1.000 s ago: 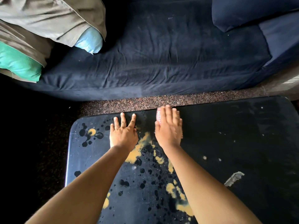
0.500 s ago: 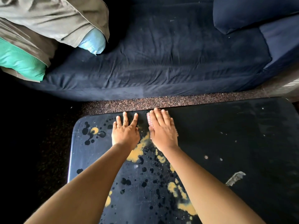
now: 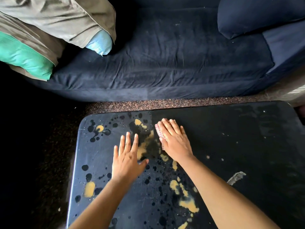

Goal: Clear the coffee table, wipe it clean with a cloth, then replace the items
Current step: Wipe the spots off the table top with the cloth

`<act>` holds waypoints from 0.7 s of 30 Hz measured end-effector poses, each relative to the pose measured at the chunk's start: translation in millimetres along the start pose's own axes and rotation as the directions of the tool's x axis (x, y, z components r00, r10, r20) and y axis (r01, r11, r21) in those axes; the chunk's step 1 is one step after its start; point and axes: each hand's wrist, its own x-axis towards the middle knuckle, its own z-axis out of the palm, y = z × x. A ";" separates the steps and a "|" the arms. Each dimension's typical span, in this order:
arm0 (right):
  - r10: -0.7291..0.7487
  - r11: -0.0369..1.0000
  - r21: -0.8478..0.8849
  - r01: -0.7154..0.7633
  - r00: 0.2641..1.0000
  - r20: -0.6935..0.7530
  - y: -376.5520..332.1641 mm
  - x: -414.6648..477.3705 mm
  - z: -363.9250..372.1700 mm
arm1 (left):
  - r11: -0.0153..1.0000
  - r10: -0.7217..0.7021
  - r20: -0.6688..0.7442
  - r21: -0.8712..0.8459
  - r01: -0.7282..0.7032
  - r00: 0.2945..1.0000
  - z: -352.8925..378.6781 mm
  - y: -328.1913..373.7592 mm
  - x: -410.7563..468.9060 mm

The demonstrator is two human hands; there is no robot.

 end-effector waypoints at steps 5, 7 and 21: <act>0.315 0.949 0.033 -0.314 0.949 -0.028 11.3 -9.2 2.9 | 0.996 -0.079 0.053 -0.025 0.080 0.995 17.5 0.6 -27.9; 0.313 0.949 0.052 -0.311 0.949 -0.034 -6.9 -9.5 8.1 | 0.995 -0.095 0.068 -0.010 0.096 0.993 18.9 0.3 -27.2; 0.289 0.956 0.082 -0.282 0.954 -0.083 -37.1 -47.6 19.9 | 0.988 -0.152 0.098 0.044 0.148 0.983 18.2 4.9 -21.4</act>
